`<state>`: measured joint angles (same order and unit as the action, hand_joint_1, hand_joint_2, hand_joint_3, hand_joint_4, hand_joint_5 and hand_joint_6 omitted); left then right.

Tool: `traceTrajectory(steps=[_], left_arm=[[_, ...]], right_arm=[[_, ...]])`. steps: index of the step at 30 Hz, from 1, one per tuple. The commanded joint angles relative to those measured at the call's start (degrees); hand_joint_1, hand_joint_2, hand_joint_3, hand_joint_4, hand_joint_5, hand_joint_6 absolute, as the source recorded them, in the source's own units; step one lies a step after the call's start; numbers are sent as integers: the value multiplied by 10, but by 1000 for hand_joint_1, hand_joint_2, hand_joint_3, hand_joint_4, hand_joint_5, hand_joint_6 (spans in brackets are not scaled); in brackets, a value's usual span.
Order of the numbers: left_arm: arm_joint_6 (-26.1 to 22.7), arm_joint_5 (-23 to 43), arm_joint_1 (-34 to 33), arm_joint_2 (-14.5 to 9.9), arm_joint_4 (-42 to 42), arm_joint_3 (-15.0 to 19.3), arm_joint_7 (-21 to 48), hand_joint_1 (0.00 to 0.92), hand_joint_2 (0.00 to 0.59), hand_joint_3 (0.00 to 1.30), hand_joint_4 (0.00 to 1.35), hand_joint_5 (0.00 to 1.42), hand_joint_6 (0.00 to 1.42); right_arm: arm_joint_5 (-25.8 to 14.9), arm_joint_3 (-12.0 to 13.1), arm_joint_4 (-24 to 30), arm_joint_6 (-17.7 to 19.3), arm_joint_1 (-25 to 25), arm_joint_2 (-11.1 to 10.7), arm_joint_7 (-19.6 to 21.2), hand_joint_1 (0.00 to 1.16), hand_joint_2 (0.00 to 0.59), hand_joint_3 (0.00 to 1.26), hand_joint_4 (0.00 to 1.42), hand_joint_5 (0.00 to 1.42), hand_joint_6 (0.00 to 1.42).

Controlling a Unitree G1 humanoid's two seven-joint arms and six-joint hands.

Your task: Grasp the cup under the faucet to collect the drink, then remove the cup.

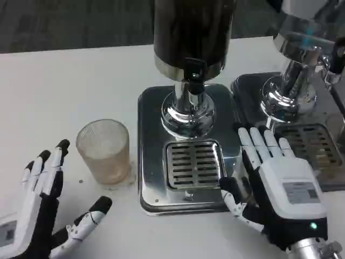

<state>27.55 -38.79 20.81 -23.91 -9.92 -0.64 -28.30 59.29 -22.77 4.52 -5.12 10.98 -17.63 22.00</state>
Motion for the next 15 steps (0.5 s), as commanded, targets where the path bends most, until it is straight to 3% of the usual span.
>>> traceTrajectory(steps=[1, 15], left_arm=[[-4, 3, 1, -1, 1, 4, -7, 0, 175, 0, 0, 0, 0], [-14, 0, -3, -5, 10, 5, 2, 0, 186, 0, 0, 0, 0]], right_arm=[[-2, 1, 0, 1, 0, 1, 4, 396, 464, 3, 0, 0, 17], [0, 2, 2, -2, 8, 10, 9, 396, 464, 3, 0, 0, 17]])
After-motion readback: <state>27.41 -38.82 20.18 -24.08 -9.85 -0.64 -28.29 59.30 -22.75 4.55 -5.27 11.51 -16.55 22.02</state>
